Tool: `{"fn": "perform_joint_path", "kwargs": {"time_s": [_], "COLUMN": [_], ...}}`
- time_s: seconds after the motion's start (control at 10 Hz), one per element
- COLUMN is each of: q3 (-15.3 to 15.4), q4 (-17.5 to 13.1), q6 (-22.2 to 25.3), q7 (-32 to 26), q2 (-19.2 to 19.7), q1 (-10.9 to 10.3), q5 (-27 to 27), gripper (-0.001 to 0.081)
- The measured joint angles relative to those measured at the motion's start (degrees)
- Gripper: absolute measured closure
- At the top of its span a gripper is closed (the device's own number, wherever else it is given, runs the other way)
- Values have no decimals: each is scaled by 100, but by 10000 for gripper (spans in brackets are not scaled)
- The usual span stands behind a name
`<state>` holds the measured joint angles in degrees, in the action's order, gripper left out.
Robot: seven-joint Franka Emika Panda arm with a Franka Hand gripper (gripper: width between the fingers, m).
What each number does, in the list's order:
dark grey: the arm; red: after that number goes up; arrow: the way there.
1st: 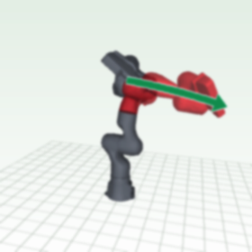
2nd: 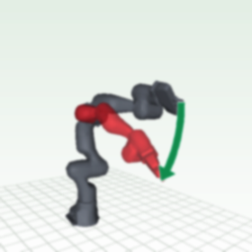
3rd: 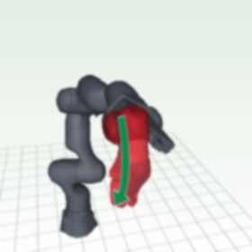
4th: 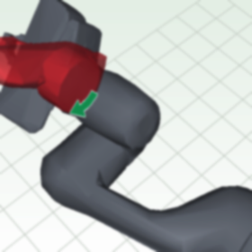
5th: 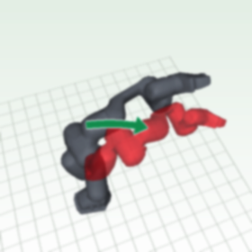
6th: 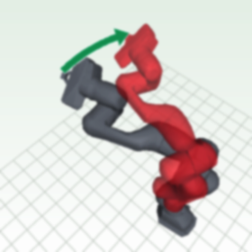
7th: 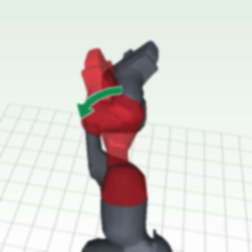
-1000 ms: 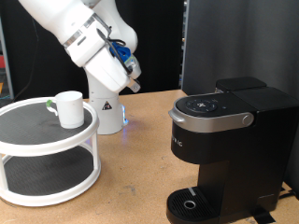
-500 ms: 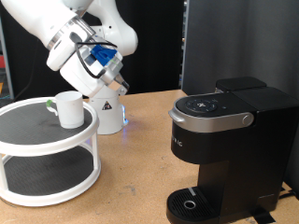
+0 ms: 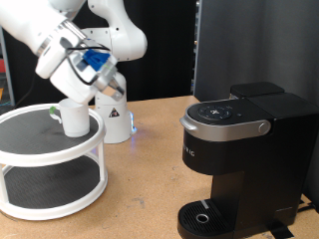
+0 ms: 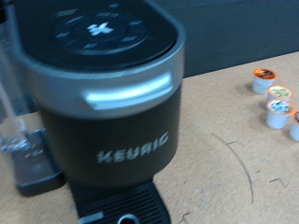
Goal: Make a cup of coffee with the keurig machine
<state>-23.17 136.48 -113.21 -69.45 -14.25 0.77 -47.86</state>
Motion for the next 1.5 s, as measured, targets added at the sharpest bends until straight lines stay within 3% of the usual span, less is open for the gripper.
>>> {"fn": "perform_joint_path", "kwargs": {"time_s": [0.4,0.7,1.3,1.5], "q3": [-505,-590,-1237,-1236], "q4": [-223,-156,-199,-177], "q6": [1212,1253,2556,2475], "q7": [-477,-504,-1507,-1448], "q2": [-32,-31,-175,-169], "q1": [342,381,825,830], "q5": [706,709,1713,1668], "gripper": [805,805,805,805]}}
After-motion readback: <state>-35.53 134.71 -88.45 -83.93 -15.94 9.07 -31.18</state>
